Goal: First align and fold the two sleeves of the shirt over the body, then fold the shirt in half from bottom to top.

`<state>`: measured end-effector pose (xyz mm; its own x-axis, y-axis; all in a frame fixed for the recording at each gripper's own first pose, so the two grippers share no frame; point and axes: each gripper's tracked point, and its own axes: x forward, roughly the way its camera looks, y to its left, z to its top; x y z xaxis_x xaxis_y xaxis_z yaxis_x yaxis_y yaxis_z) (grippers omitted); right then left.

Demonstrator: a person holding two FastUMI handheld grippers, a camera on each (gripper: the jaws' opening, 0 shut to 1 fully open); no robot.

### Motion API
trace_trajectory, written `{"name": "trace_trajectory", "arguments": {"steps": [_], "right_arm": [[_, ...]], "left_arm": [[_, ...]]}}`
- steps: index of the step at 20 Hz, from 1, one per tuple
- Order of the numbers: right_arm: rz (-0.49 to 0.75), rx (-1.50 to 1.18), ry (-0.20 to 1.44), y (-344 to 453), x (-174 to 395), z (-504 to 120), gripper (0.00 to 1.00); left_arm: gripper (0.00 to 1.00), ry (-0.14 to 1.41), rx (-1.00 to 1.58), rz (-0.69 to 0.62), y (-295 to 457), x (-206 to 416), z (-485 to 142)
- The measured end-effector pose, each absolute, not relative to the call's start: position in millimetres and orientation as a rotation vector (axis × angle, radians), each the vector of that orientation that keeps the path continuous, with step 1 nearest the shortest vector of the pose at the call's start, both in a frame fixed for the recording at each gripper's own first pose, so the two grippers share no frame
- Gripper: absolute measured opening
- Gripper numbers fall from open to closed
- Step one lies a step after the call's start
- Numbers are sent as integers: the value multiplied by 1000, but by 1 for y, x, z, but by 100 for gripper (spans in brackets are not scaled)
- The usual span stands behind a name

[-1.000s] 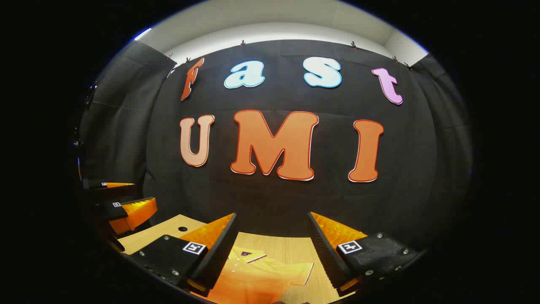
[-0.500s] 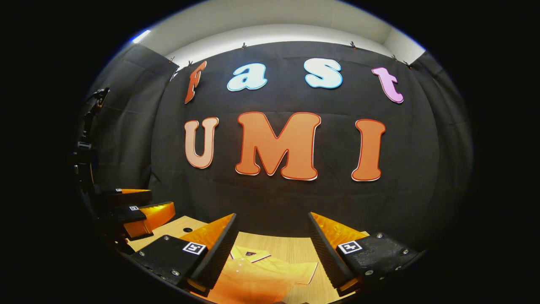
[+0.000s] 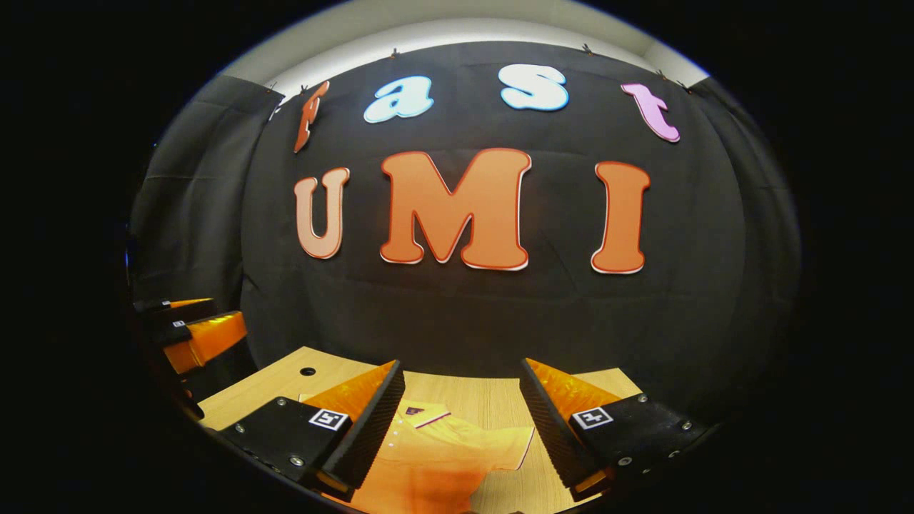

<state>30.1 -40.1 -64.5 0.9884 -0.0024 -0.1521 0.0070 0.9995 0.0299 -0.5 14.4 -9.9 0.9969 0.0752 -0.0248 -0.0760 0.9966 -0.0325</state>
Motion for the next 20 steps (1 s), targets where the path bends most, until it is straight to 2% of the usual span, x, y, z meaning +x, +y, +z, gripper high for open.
{"name": "trace_trajectory", "arguments": {"steps": [8, 12, 20], "right_arm": [[-107, 63, 526, -102, 78, -197, 98], [-75, 100, 760, -108, 85, -265, 99], [-51, 97, 1019, -119, 104, -345, 97]], "left_arm": [[97, 11, -22, 165, 37, -25, -7], [98, 44, -49, 184, 45, -33, -20], [98, 122, -94, 286, 74, -56, -48]]}}
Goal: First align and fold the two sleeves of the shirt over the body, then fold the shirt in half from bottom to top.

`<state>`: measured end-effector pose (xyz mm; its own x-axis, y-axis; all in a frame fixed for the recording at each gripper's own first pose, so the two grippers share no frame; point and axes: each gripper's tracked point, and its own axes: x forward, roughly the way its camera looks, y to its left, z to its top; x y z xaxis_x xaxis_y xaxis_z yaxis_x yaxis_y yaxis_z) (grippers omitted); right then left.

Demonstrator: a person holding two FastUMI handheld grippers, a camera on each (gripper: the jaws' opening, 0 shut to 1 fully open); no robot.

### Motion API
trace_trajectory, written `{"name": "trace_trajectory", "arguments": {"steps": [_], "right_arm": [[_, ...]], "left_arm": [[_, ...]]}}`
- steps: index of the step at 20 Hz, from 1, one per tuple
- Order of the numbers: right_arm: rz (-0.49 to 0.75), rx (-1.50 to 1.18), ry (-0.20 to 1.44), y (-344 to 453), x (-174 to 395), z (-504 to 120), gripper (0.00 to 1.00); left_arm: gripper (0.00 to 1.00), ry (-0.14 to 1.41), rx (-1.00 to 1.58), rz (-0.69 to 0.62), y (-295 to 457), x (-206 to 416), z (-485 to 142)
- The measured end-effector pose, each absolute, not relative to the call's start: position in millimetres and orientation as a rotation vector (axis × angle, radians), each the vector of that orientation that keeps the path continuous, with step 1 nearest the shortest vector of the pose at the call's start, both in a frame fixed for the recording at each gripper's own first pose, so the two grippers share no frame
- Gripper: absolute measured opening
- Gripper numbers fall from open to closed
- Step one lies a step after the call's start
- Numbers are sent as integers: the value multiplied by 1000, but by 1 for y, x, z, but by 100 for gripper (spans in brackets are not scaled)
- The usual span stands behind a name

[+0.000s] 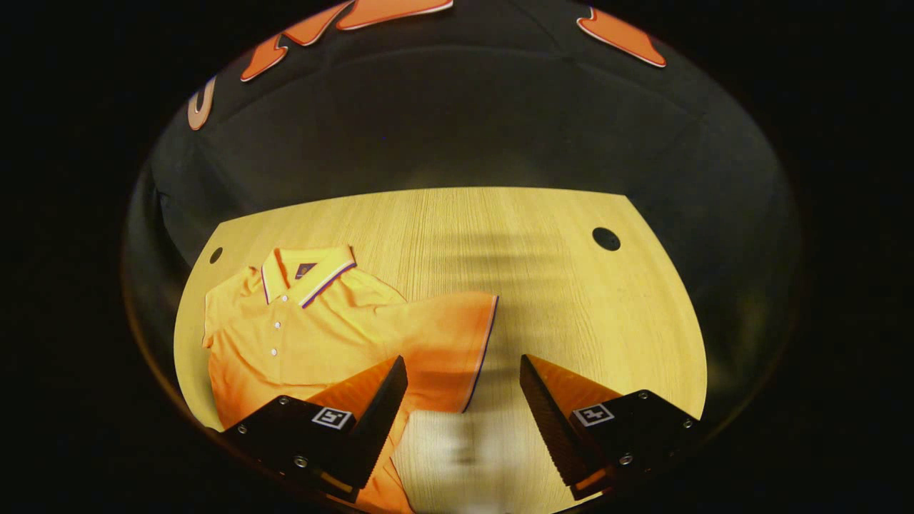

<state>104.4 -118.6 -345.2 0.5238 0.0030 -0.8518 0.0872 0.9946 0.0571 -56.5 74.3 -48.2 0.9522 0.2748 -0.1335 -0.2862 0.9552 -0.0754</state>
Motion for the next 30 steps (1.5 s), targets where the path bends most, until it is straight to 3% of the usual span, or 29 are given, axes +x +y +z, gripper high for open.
{"name": "trace_trajectory", "arguments": {"steps": [4, 6, 7, 12, 16, 19, 20, 22, 23, 24, 26, 27, 30], "right_arm": [[-51, 149, 1096, -115, 115, -365, 96], [-44, 126, 1162, -116, 115, -382, 84], [-43, 107, 1186, -118, 117, -389, 89], [-50, 119, 1313, -118, 110, -420, 89], [-87, 126, 1309, -126, 120, -428, 88], [-81, 119, 1329, -123, 121, -427, 65], [-76, 118, 1325, -119, 121, -427, 65], [-88, 137, 1328, -118, 121, -426, 40], [-102, 163, 1327, -120, 122, -429, 37], [-110, 190, 1316, -118, 124, -425, 15], [-90, 228, 1301, -119, 126, -424, 18], [-120, 285, 1272, -120, 131, -419, 3], [-94, 340, 1270, -106, 127, -418, 2]], "left_arm": [[99, 152, -99, 317, 78, -65, -61], [98, 169, -103, 324, 77, -67, -63], [99, 181, -99, 328, 77, -70, -67], [99, 204, -75, 350, 80, -77, -71], [99, 223, -64, 365, 83, -80, -76], [98, 250, -63, 358, 81, -77, -83], [99, 265, -68, 352, 78, -75, -87], [98, 274, -78, 342, 76, -73, -91], [98, 272, -81, 338, 75, -71, -91], [99, 270, -79, 335, 74, -69, -89], [99, 267, -75, 336, 77, -70, -90], [99, 268, -77, 338, 79, -70, -91], [98, 278, -86, 352, 86, -74, -95]]}}
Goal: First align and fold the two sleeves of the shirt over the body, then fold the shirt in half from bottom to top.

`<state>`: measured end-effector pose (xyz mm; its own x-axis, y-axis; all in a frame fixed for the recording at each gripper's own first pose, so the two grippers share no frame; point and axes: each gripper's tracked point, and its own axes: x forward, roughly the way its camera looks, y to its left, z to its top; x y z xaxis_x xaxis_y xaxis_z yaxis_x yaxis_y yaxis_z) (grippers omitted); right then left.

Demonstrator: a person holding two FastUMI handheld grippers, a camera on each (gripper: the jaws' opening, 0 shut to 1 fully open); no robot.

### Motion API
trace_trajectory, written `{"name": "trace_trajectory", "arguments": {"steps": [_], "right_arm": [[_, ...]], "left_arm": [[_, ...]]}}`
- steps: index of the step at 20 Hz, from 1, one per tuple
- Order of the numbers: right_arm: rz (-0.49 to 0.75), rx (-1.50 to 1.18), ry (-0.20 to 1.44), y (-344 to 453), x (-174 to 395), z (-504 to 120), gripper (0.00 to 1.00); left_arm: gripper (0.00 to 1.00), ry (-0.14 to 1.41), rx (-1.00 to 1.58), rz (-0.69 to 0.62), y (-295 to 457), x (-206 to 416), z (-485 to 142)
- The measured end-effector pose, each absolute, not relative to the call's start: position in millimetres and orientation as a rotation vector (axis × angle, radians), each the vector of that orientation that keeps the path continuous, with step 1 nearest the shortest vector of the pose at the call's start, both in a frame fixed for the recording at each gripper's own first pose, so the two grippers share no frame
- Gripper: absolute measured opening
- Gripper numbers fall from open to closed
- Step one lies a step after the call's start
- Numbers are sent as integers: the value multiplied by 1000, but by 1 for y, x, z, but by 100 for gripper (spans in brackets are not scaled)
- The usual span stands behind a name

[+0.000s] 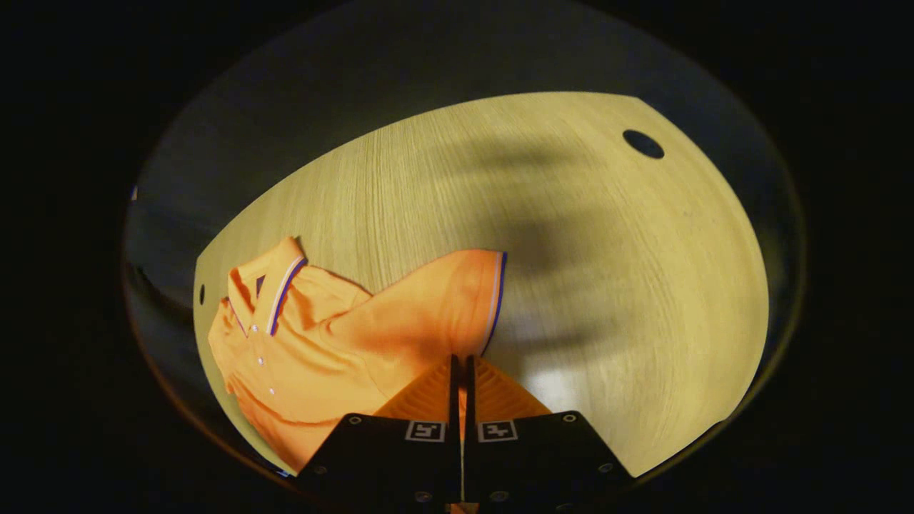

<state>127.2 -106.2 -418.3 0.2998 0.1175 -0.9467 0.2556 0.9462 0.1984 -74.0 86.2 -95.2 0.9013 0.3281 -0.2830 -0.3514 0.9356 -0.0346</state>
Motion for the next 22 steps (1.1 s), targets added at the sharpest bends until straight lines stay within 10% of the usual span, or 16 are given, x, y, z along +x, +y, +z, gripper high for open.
{"name": "trace_trajectory", "arguments": {"steps": [14, 20, 22], "right_arm": [[169, 433, 1138, 10, 142, -336, 3], [213, 472, 1090, 30, 140, -307, 16], [186, 449, 1038, 18, 137, -289, 40]], "left_arm": [[100, 353, -183, 354, 101, -79, -129], [99, 411, -191, 331, 120, -61, -152], [99, 443, -181, 300, 124, -40, -164]]}}
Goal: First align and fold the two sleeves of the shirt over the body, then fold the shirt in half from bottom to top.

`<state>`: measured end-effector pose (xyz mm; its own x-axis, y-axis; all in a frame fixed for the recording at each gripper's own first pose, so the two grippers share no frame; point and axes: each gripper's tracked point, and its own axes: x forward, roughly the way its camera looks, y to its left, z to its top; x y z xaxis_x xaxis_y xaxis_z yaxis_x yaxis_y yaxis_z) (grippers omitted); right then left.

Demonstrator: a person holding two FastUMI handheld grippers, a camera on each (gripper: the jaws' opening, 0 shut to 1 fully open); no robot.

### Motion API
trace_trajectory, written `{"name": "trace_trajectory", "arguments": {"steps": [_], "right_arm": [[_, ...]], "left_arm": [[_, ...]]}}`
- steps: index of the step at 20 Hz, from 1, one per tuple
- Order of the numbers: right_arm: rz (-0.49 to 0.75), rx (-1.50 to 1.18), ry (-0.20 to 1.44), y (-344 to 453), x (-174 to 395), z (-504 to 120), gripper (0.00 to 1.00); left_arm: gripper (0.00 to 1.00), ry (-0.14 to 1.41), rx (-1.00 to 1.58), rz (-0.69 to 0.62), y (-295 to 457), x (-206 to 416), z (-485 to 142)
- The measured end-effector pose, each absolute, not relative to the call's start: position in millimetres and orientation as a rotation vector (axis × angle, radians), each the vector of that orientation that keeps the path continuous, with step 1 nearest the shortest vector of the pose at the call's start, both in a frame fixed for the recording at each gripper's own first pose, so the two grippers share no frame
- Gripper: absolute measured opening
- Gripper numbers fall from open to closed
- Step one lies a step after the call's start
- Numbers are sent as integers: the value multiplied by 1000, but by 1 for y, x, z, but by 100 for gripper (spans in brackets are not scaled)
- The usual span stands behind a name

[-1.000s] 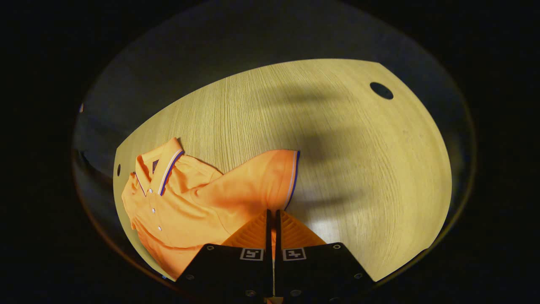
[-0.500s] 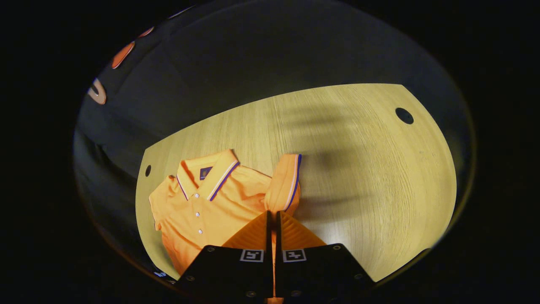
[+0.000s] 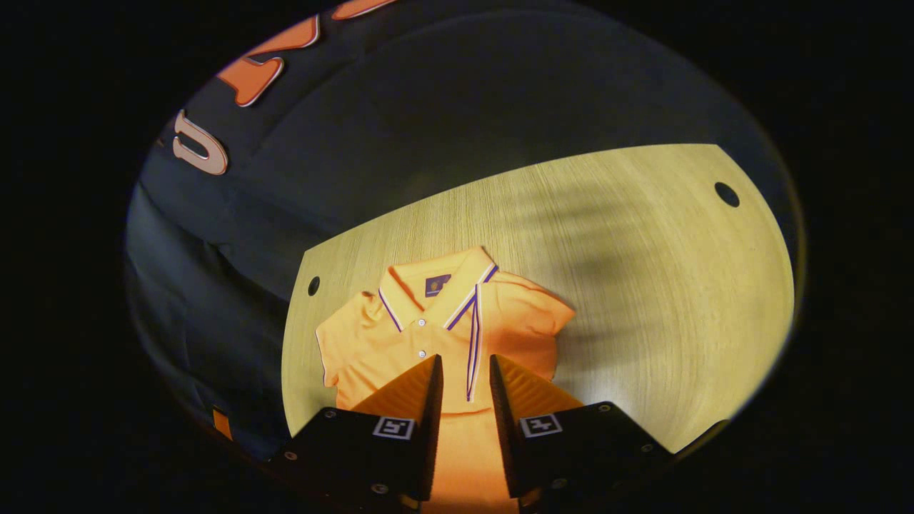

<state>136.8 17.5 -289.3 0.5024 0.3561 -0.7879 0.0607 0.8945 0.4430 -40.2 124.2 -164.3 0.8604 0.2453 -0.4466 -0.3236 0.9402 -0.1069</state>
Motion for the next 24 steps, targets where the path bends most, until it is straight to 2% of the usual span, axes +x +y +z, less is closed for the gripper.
{"name": "trace_trajectory", "arguments": {"steps": [1, 2, 3, 4, 5, 11, 13, 16, 23, 24], "right_arm": [[175, 447, 1002, 12, 134, -278, 53], [157, 445, 964, 6, 129, -266, 53], [135, 442, 931, -1, 123, -256, 63], [111, 435, 903, -10, 113, -246, 75], [83, 424, 880, -19, 104, -239, 80], [-92, 456, 809, -57, 31, -215, 86], [-153, 489, 783, -67, 6, -209, 89], [-215, 520, 742, -76, -31, -197, 89], [-281, 444, 691, -104, -82, -173, 94], [-285, 434, 687, -106, -85, -171, 84]], "left_arm": [[98, 481, -182, 295, 127, -27, -174], [98, 547, -178, 313, 131, -21, -187], [100, 612, -181, 303, 129, -13, -205], [98, 659, -186, 265, 125, -5, -214], [98, 693, -192, 227, 120, 10, -228], [98, 863, -221, 120, 117, 66, -282], [98, 1024, -300, 80, 110, 66, -315], [98, 1148, -322, 102, 116, 78, -352], [95, 1282, -283, 124, 122, 123, -387], [96, 1304, -265, 124, 125, 126, -394]]}}
